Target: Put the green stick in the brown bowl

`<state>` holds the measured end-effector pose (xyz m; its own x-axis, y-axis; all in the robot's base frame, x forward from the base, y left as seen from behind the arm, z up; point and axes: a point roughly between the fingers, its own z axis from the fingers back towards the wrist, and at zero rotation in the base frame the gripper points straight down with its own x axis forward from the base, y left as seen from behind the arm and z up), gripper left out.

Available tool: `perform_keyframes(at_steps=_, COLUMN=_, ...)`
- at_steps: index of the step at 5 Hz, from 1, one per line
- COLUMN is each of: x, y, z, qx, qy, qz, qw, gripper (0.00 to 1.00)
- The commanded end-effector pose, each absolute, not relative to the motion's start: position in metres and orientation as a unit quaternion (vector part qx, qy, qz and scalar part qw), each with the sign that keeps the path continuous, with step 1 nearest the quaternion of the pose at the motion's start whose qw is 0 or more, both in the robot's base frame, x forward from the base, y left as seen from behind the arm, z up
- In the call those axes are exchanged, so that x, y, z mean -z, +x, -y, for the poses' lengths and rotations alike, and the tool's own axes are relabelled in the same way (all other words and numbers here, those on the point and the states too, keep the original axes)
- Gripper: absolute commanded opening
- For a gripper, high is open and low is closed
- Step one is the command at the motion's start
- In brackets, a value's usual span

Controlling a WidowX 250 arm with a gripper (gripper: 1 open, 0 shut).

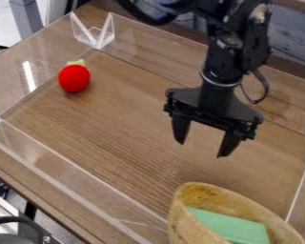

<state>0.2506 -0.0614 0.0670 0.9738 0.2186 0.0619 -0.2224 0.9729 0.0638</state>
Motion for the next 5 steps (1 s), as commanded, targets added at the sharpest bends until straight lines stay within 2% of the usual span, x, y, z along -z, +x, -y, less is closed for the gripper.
perform_keyframes(at_steps=1, x=-0.070, y=0.259, z=0.057, qx=-0.127, qy=0.033, qz=0.043, qw=0.990, gripper=1.00)
perform_keyframes(at_steps=2, x=-0.067, y=0.261, z=0.056, qx=-0.136, qy=0.034, qz=0.044, qw=0.989, gripper=0.00)
perform_keyframes(at_steps=5, x=-0.065, y=0.260, z=0.068, qx=-0.168, qy=0.025, qz=0.043, qw=0.985, gripper=0.00)
